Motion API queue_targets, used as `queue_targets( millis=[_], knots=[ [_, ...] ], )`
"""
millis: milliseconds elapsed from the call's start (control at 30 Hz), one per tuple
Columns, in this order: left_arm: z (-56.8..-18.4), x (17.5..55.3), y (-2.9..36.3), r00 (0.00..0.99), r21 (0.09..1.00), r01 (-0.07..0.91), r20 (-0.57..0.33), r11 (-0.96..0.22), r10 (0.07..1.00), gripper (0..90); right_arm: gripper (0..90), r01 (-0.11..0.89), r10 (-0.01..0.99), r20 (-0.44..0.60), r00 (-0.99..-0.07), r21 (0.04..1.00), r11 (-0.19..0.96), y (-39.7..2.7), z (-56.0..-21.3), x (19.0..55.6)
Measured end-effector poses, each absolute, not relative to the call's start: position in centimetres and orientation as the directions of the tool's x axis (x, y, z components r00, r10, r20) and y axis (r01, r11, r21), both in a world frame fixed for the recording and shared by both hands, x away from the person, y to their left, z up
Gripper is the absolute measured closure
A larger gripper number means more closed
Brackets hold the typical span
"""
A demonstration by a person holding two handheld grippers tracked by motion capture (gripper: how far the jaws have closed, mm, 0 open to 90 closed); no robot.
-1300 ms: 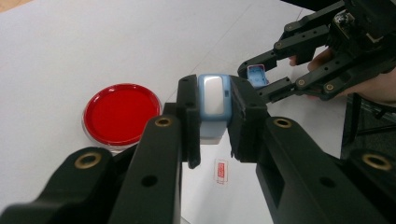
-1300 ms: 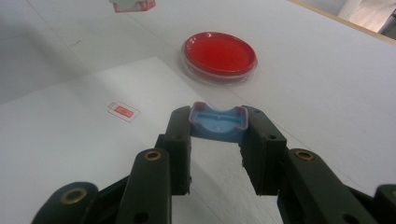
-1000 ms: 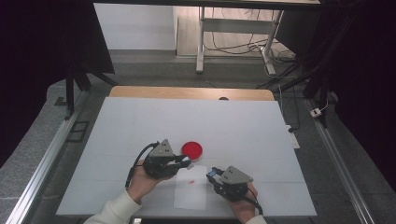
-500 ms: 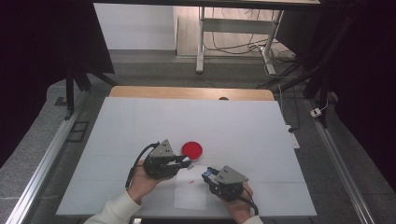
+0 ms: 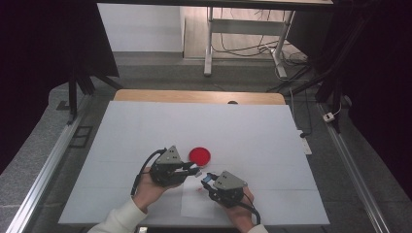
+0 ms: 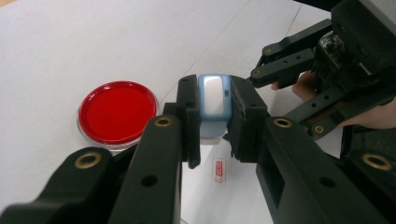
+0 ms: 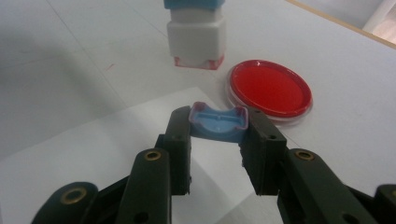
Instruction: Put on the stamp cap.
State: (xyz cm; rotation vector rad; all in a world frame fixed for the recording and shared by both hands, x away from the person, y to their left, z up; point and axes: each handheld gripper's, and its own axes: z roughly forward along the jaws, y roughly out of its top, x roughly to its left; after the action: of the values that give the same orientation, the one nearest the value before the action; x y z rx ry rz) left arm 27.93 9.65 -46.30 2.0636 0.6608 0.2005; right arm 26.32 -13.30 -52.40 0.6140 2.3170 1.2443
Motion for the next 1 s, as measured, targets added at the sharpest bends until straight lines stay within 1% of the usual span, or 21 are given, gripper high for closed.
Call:
queue_targets(
  millis=[400,1000],
  knots=[
    [-46.4,27.9,9.6,0.841,0.824,0.377,-0.113,-0.422,0.529,75.9,64.2,0.175,0.554,-0.146,-0.819,0.857,0.485,-12.2,-52.4,26.4],
    [-46.6,27.7,9.1,0.840,0.827,0.374,-0.111,-0.419,0.531,75.8,64.2,0.186,0.581,-0.139,-0.802,0.866,0.465,-11.6,-52.6,26.5]
  ],
)
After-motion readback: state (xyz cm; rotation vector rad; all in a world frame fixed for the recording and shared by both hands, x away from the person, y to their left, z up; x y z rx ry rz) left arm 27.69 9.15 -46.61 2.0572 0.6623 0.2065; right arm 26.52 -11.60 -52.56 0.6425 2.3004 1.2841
